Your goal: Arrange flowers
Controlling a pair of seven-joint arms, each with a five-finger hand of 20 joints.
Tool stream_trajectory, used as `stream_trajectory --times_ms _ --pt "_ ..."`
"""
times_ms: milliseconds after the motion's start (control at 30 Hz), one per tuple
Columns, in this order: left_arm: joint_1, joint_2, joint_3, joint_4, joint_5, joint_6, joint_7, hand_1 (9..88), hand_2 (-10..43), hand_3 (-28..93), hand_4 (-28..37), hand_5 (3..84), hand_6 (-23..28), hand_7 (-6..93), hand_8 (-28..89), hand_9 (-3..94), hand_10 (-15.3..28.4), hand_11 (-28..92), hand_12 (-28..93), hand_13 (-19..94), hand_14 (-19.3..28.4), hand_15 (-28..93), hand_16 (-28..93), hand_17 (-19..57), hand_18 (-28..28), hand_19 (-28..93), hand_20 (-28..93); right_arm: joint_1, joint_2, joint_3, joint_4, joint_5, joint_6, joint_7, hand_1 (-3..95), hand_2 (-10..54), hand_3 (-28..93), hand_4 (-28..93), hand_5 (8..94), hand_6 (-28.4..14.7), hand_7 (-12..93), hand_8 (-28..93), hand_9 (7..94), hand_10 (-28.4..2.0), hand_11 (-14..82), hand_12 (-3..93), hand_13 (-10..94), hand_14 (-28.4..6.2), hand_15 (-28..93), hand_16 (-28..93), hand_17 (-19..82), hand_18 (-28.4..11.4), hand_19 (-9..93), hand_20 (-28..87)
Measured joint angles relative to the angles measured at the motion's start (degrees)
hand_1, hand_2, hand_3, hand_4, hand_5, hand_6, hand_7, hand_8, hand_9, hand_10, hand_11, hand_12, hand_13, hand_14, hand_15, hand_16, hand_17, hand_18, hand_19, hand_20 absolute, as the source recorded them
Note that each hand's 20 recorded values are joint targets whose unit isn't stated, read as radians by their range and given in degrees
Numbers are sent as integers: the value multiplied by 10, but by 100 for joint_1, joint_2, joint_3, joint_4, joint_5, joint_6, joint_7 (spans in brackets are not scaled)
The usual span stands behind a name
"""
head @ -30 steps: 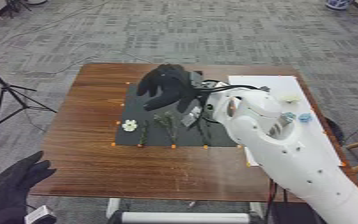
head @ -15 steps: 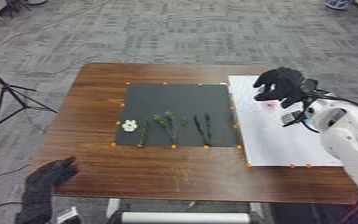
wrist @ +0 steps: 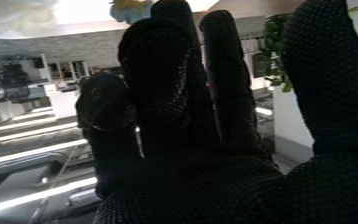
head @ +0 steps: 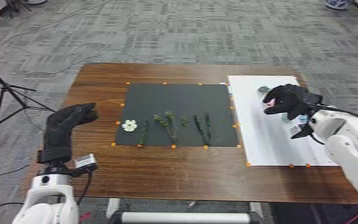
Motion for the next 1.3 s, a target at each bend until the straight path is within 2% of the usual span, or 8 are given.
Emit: stream_trajectory --times_ms 100,333,533,667,800,900,1067,1300 --pt "114 -13 -37 -42 30 10 1 290 96 687 -254 548 13 218 -100 577 141 273 145 488 172 359 6 74 149 301 253 -223 45 200 -106 -5 -1 2 342 -95 701 -161 555 0 237 -84 664 -120 189 228 760 -68 608 324 467 -170 891 520" --pt "350 -101 -50 -56 0 22 3 289 93 689 -252 548 13 219 -99 576 142 272 145 488 173 360 8 75 149 299 253 -543 157 455 -112 -179 13 8 349 -95 709 -162 546 3 243 -86 646 -119 184 229 758 -67 614 325 467 -170 893 524" --pt "459 -213 -35 -82 4 15 -10 289 92 688 -252 548 14 217 -99 574 141 272 146 488 174 360 8 74 150 299 253 -534 127 452 243 -607 78 -120 379 -95 710 -171 537 7 251 -88 637 -115 184 231 755 -66 627 324 466 -170 895 527" --pt "550 -263 -9 -115 7 7 -10 290 90 687 -252 548 14 217 -99 574 141 272 146 486 173 358 7 74 150 299 254 -424 67 346 595 -715 242 -163 468 -95 706 -195 537 11 272 -98 638 -105 194 229 759 -56 643 317 477 -157 902 527" --pt "613 -322 21 -126 29 -20 -34 289 88 689 -252 548 13 217 -99 574 142 272 145 486 174 358 8 74 150 298 253 -365 7 225 874 -762 737 -145 613 -91 623 -195 571 6 306 61 709 -84 80 363 789 -38 631 314 503 -143 899 535" --pt "653 -355 32 -136 34 -37 -44 288 88 689 -252 546 14 216 -99 574 142 272 145 486 174 359 9 74 150 298 253 -369 -21 128 1036 -698 1221 -139 660 -75 578 -174 636 1 321 84 782 -79 83 393 813 -28 613 321 521 -136 895 542" --pt "721 -370 29 -160 34 -46 -45 287 86 690 -252 546 14 216 -98 573 143 273 145 487 174 358 8 73 150 297 253 -369 0 -141 1145 -300 1770 -191 664 -88 557 -161 695 -1 318 78 829 -81 96 408 840 -23 604 329 547 -138 903 544" --pt "755 -364 -5 -168 29 -43 -43 287 85 691 -253 546 16 216 -98 573 142 273 145 482 174 356 8 73 150 296 252 -39 249 -989 909 492 2523 -282 647 -95 551 -157 710 3 334 89 846 -81 93 414 852 -20 599 342 557 -140 918 536"
